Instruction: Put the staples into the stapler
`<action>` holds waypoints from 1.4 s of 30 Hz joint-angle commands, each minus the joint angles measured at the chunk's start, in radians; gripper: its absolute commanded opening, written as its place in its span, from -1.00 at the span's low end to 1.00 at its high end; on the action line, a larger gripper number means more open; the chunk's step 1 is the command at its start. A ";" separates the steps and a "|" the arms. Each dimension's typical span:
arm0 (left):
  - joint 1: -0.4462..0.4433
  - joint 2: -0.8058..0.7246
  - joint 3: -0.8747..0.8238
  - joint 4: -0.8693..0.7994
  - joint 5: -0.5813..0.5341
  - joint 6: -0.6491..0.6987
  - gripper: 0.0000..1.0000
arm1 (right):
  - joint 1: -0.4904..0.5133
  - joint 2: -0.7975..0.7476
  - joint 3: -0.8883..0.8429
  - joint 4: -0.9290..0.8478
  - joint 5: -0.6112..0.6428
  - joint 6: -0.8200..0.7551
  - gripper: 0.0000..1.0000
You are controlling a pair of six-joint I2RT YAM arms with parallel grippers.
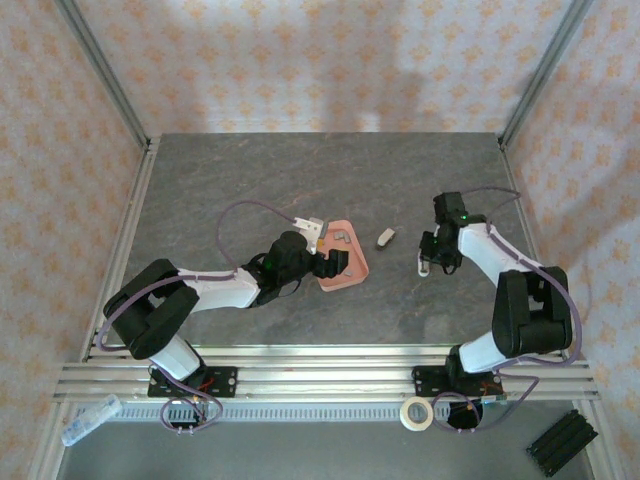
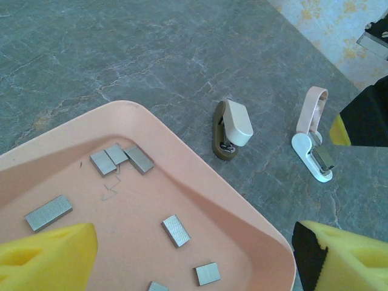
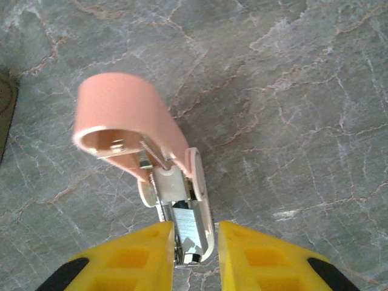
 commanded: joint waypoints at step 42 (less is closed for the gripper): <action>-0.006 -0.023 0.004 0.021 -0.012 0.030 0.68 | -0.031 0.015 0.001 -0.007 -0.124 0.024 -0.80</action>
